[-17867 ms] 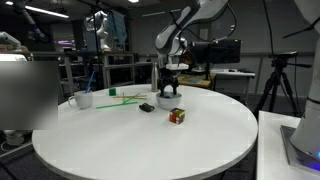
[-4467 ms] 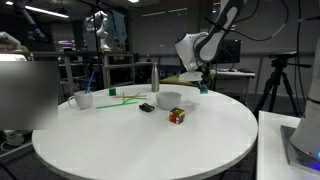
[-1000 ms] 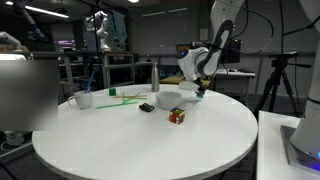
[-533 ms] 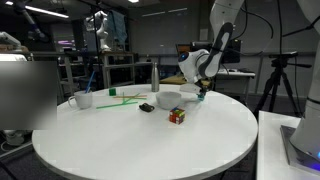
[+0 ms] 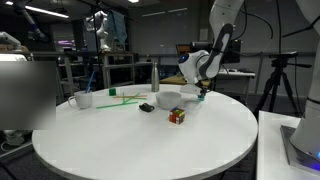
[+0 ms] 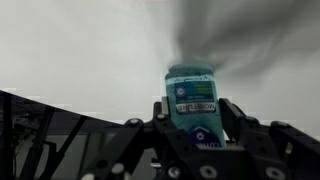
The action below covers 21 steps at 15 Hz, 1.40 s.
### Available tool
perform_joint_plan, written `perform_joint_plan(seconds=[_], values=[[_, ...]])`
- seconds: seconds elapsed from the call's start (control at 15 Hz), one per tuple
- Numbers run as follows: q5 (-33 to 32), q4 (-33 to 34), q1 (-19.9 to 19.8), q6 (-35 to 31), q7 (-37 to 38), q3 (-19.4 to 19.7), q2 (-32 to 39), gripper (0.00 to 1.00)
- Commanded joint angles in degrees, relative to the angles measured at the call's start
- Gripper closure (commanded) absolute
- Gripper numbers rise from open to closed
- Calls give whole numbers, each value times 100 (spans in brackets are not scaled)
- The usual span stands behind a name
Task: Take the bottle out of the bowl and put it on the table
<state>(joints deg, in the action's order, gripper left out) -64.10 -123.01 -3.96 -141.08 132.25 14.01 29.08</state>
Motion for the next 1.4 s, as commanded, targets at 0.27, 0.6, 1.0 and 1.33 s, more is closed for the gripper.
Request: perform_joint_plan(seconds=[0.27, 0.6, 1.0, 1.33], values=[[-548, 83, -54, 6, 482, -6, 72, 72], [-673, 100, -112, -14, 619, -59, 99, 72], [-604, 147, -200, -84, 580, -89, 228, 72], [-602, 138, -216, -81, 555, -92, 223, 72]])
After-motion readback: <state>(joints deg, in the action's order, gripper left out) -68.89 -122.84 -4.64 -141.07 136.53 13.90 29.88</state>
